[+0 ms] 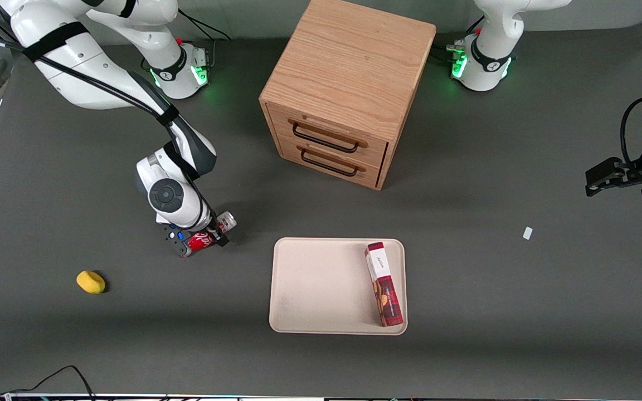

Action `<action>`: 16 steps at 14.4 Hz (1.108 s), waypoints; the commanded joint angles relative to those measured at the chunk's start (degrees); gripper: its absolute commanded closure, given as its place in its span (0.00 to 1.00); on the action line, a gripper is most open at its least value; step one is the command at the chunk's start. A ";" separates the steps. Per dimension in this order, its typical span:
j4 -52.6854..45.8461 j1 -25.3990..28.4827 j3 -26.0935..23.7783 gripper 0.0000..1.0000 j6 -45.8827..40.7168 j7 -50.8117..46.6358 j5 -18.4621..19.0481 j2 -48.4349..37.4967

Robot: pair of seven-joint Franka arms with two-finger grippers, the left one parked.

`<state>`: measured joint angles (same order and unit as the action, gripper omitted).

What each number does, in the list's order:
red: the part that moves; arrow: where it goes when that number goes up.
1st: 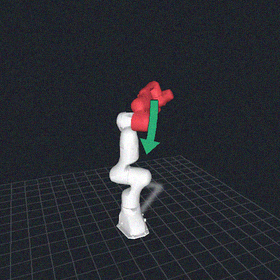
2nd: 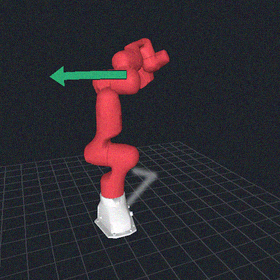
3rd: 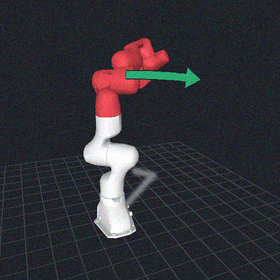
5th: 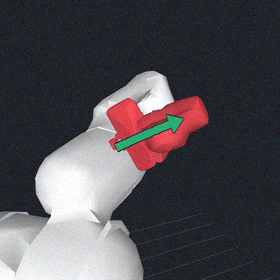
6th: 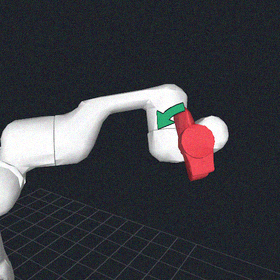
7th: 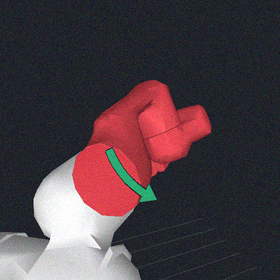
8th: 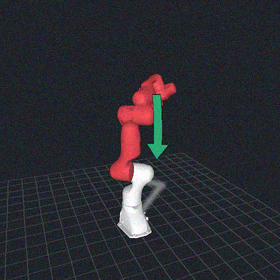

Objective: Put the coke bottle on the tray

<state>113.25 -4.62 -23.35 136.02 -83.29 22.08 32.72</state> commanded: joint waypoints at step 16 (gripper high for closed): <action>-4.59 -0.13 -0.64 1.00 -5.46 -0.04 2.35 -1.70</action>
<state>111.70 -4.77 -23.27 136.04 -83.25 22.97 32.95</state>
